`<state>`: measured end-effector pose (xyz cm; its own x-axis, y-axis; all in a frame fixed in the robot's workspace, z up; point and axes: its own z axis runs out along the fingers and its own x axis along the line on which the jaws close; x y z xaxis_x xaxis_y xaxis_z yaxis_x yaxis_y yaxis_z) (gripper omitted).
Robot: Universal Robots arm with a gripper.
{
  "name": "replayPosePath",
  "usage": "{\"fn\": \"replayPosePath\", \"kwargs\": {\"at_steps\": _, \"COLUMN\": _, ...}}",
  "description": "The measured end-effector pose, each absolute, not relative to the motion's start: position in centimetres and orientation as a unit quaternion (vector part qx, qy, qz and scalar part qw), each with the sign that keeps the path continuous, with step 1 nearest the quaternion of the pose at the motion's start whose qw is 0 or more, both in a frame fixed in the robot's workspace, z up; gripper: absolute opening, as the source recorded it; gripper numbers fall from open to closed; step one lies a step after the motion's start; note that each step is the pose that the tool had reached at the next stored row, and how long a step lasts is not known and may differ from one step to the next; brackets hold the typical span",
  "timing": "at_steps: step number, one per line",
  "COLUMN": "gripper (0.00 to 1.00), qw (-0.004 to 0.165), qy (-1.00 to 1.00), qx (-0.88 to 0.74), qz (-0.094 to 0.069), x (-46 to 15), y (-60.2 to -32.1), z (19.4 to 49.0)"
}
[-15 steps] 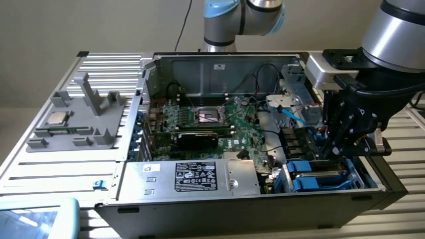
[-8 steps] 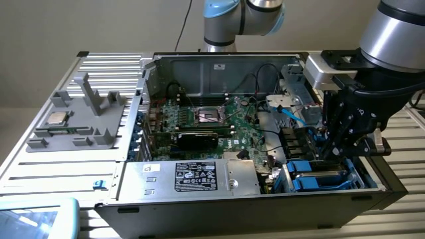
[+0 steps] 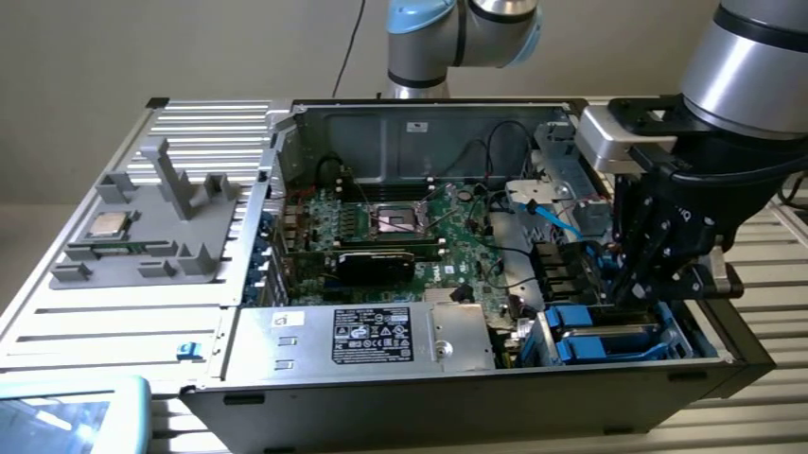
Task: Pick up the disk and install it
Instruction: 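Insert the first disk wire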
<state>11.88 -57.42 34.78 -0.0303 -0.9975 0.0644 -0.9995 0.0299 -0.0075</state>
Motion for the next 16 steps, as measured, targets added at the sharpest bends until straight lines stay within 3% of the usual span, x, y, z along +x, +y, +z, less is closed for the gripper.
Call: {"fn": "replayPosePath", "kwargs": {"at_steps": 16, "gripper": 0.16, "qw": 0.019, "qy": -0.717, "qx": 0.696, "qz": 0.026, "x": 11.69, "y": -57.43, "z": 34.01}}
